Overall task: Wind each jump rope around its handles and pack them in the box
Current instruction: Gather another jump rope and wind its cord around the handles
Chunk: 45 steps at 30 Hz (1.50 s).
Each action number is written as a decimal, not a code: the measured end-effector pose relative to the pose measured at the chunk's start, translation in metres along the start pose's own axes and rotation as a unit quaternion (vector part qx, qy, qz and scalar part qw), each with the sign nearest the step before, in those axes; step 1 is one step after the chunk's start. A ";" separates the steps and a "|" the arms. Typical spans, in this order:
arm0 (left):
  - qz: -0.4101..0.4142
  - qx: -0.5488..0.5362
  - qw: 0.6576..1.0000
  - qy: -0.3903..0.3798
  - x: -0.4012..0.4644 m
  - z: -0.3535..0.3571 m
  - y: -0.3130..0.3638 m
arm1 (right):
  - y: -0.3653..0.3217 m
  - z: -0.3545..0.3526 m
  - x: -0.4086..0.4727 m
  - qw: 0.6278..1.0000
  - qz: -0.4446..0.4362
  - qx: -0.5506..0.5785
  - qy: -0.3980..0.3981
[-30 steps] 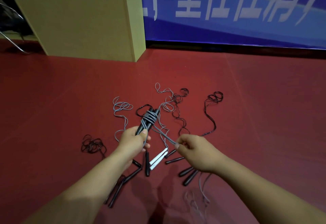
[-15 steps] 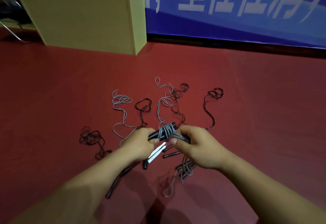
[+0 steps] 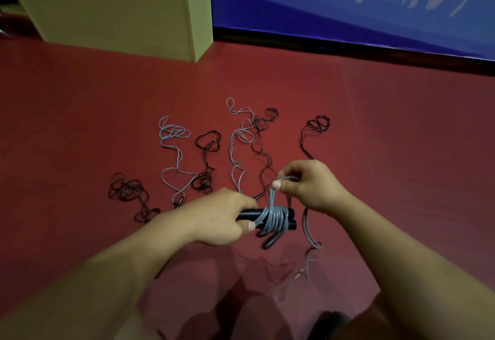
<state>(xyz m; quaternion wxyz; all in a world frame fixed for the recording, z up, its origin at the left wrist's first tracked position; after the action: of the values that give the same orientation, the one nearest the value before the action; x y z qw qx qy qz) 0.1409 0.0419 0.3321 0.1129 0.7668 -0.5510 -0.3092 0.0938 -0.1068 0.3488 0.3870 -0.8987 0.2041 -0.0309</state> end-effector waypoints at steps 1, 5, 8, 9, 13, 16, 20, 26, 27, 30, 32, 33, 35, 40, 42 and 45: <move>0.011 -0.017 1.000 -0.004 -0.001 0.000 0.002 | 0.006 0.003 0.000 0.998 0.015 0.060 -0.017; 0.063 -0.153 0.985 -0.045 -0.007 0.002 0.018 | 0.011 0.018 -0.002 0.966 0.033 0.245 -0.076; 0.100 -0.341 0.933 -0.060 -0.011 -0.006 0.026 | 0.008 0.026 -0.004 0.938 0.035 0.327 -0.106; 0.104 -0.384 0.916 -0.046 -0.011 -0.011 0.024 | 0.006 0.027 -0.005 0.937 0.034 0.330 -0.111; 0.053 -0.476 0.877 0.046 -0.005 -0.026 -0.003 | 0.003 0.031 -0.005 0.956 0.051 0.273 -0.089; 0.024 -0.523 0.845 0.108 -0.003 -0.031 -0.019 | -0.007 0.048 -0.005 0.942 0.054 0.311 -0.114; -0.002 -0.589 0.780 0.210 -0.004 -0.045 -0.041 | -0.022 0.061 -0.009 0.950 0.034 0.273 -0.145; -0.095 -0.525 0.801 0.272 -0.003 -0.042 -0.073 | -0.020 0.071 -0.008 0.964 0.034 0.208 -0.164; -0.115 -0.493 0.818 0.273 -0.003 -0.040 -0.077 | -0.019 0.071 -0.008 0.967 0.034 0.195 -0.163; -0.157 -0.340 0.884 0.280 -0.004 -0.040 -0.086 | -0.021 0.069 -0.008 0.977 0.028 0.146 -0.153; -0.169 -0.277 0.902 0.285 -0.004 -0.040 -0.090 | -0.023 0.065 -0.007 0.986 0.020 0.097 -0.138; -0.168 -0.273 0.903 0.286 -0.003 -0.040 -0.091 | -0.026 0.061 -0.008 0.990 0.013 0.070 -0.125; -0.164 -0.262 0.904 0.294 -0.001 -0.041 -0.090 | -0.030 0.053 -0.007 0.995 -0.010 0.017 -0.093; -0.175 -0.193 0.912 0.318 -0.001 -0.049 -0.092 | -0.047 0.051 -0.015 0.989 -0.069 -0.070 -0.110; -0.200 -0.178 0.909 0.319 -0.001 -0.050 -0.099 | -0.050 0.052 -0.018 0.985 -0.080 -0.089 -0.123; -0.221 -0.136 0.916 0.305 0.002 -0.050 -0.103 | -0.051 0.047 -0.016 0.985 -0.100 -0.101 -0.095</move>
<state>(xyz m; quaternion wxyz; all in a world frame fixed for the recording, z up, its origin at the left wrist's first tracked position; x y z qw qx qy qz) 0.2506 0.0698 0.3178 0.3073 0.9034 -0.2591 -0.1493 0.1069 -0.0372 0.3533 0.3064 -0.9480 0.0776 0.0371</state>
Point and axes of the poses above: each hand's wrist, its own x-axis towards the middle knuckle, its own z-axis out of the palm, y = z × x, the point moved 10 cm from there along x, towards the middle knuckle, and after that the axes turned 6 degrees about -y, right-handed, at the moved point
